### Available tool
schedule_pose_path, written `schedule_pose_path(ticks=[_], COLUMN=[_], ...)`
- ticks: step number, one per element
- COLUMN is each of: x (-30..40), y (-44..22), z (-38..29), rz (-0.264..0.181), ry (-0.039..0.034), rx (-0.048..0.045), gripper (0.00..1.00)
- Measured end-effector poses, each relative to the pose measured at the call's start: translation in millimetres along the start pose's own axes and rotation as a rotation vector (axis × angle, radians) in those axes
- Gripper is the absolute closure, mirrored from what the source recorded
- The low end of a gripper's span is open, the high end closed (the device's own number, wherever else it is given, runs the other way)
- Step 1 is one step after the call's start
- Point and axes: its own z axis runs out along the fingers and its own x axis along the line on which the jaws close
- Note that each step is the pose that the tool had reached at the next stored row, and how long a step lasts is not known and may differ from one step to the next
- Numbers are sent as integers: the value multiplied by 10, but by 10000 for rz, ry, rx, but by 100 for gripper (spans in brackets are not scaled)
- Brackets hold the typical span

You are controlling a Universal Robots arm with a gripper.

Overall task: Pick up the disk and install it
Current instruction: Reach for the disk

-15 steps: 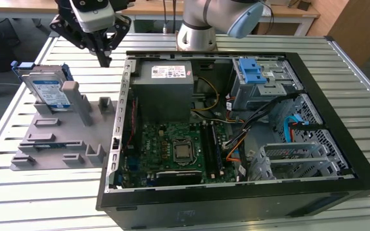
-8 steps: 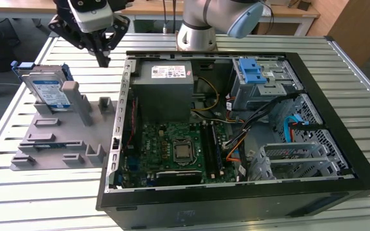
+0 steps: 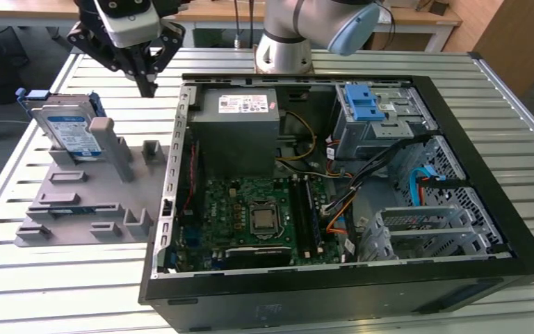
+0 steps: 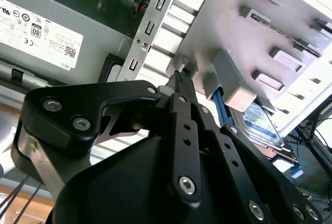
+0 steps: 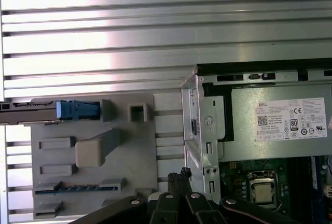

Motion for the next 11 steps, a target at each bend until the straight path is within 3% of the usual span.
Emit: schedule_pose_path(ticks=[11], x=[31], y=[-3], z=[4], rz=[-1], ry=[0], rx=[0], gripper=[89])
